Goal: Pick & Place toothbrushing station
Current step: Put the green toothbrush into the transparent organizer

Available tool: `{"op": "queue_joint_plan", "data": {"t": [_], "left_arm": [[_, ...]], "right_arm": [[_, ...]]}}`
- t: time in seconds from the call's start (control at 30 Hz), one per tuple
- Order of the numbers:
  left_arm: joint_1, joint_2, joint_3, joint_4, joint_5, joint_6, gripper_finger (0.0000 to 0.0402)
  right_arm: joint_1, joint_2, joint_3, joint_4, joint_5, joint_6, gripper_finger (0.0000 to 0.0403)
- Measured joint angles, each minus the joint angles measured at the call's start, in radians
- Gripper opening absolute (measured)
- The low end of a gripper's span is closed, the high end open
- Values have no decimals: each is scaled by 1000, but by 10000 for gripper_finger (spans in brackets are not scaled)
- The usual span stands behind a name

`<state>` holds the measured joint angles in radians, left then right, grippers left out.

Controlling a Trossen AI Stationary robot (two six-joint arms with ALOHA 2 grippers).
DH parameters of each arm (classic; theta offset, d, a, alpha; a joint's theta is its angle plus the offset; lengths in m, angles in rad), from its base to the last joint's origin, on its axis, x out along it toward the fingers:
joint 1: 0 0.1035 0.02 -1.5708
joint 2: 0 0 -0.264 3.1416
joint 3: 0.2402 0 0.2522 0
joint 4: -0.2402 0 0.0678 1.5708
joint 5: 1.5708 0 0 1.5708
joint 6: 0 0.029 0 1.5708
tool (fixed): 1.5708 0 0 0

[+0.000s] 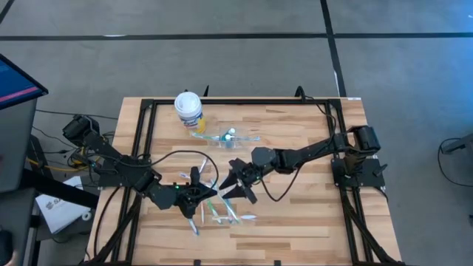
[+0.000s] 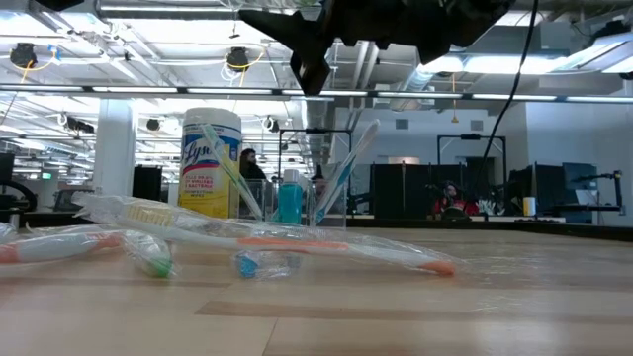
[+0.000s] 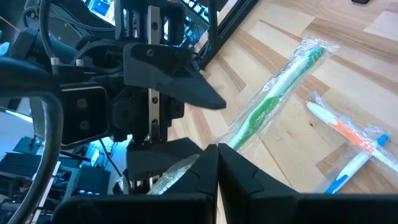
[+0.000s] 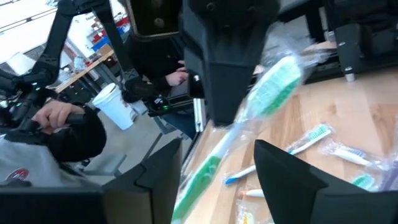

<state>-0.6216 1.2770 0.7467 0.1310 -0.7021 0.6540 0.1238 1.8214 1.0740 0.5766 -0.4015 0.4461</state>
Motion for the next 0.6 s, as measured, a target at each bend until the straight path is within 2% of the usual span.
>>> {"op": "queue_joint_plan", "data": {"t": [0.6], "left_arm": [[0, 0, 0, 2, 0, 0, 0]], "right_arm": [[0, 7, 1, 11, 6, 0, 165]]}}
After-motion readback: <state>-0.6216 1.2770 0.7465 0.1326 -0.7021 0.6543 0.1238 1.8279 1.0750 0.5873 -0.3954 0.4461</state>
